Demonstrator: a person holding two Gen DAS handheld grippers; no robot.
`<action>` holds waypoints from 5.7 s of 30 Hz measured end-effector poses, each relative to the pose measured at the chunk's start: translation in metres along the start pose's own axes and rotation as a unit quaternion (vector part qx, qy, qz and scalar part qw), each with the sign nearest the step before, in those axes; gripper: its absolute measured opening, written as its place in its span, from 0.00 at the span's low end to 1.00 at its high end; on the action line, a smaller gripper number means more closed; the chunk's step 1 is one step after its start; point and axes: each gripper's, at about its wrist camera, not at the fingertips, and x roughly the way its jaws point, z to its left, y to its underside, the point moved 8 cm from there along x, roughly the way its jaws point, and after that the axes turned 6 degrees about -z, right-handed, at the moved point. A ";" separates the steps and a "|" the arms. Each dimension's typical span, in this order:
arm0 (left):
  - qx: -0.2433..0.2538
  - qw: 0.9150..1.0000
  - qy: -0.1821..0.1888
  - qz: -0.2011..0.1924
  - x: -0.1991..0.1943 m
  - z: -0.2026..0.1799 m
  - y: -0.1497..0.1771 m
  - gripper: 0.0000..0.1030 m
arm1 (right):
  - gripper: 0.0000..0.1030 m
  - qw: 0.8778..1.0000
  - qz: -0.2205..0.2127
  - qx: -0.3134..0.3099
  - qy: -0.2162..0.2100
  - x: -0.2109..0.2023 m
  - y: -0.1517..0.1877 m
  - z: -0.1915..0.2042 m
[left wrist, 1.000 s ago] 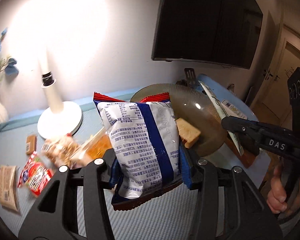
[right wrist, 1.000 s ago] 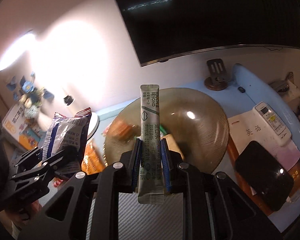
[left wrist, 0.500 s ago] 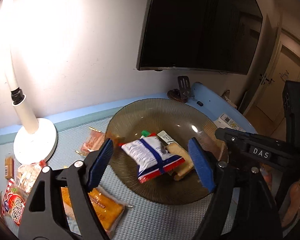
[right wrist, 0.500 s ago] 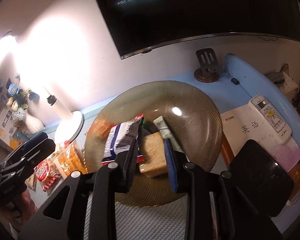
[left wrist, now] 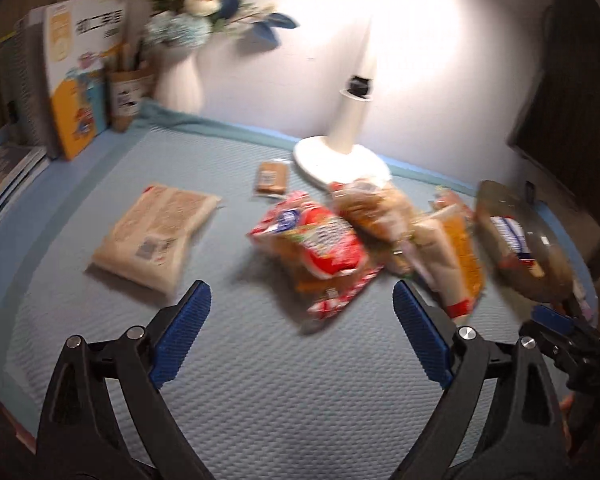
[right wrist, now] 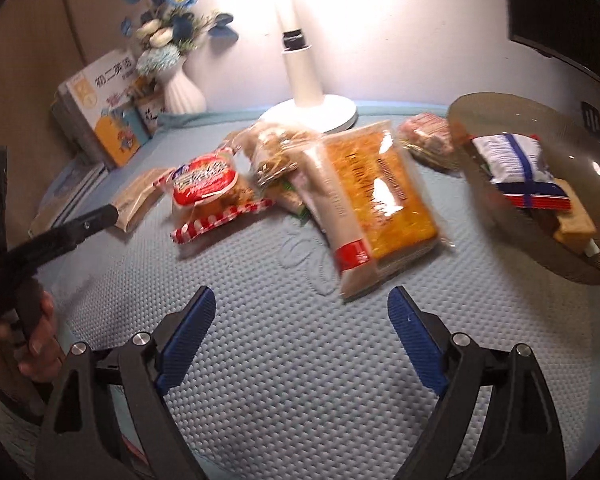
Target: Organize snacks
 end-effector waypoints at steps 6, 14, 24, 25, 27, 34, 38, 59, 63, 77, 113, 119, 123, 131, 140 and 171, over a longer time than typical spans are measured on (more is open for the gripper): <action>-0.028 0.999 -0.024 0.017 0.017 0.051 0.003 0.90 | 0.94 0.999 0.004 -0.035 0.027 0.032 0.014 0.001; -0.042 0.997 -0.036 0.047 0.054 0.060 0.033 0.92 | 0.95 0.999 0.034 0.013 0.004 0.039 0.018 -0.014; -0.069 0.997 -0.015 0.016 0.043 0.066 0.029 0.93 | 0.95 0.999 0.029 -0.017 0.020 0.039 0.016 -0.006; -0.064 0.998 -0.015 0.012 0.042 0.064 0.028 0.93 | 0.95 0.999 0.028 -0.018 0.021 0.039 0.016 -0.006; -0.059 0.998 -0.013 0.013 0.043 0.062 0.029 0.93 | 0.95 0.999 0.029 -0.020 0.024 0.040 0.016 -0.006; -0.092 0.996 0.006 0.019 0.045 0.071 0.031 0.93 | 0.95 0.999 0.021 -0.022 0.028 0.037 0.014 -0.006; -0.108 0.994 0.023 0.010 0.041 0.074 0.030 0.94 | 0.95 0.999 0.027 -0.025 0.018 0.037 0.016 -0.003; -0.002 0.998 -0.040 0.046 0.092 0.110 -0.048 0.97 | 0.95 0.988 0.090 -0.055 -0.111 0.124 -0.071 0.086; -0.017 0.999 -0.024 0.043 0.107 0.116 -0.041 0.97 | 0.95 0.990 0.080 -0.077 -0.086 0.136 -0.072 0.087; 0.030 0.997 -0.032 0.064 0.114 0.107 -0.035 0.73 | 0.71 0.987 0.063 -0.125 -0.079 0.137 -0.062 0.107; 0.152 0.954 0.258 0.010 0.047 -0.307 -0.084 0.70 | 0.68 0.961 -0.106 0.174 0.189 -0.108 -0.119 -0.270; 0.161 0.950 0.268 0.019 0.078 -0.364 -0.085 0.77 | 0.78 0.966 -0.067 0.174 0.180 -0.081 -0.116 -0.299; 0.140 0.951 0.273 0.034 0.091 -0.362 -0.087 0.87 | 0.81 0.967 -0.072 0.173 0.170 -0.084 -0.104 -0.297; 0.138 0.959 0.249 0.012 0.064 -0.305 -0.084 0.88 | 0.81 0.978 -0.087 0.143 0.125 -0.104 -0.105 -0.242; 0.118 0.976 0.181 -0.038 0.002 -0.203 -0.090 0.90 | 0.85 0.993 -0.087 0.055 0.062 -0.113 -0.098 -0.124; 0.059 0.997 -0.043 0.032 0.067 0.003 0.013 0.91 | 0.95 0.988 0.078 -0.023 0.133 0.057 0.015 -0.068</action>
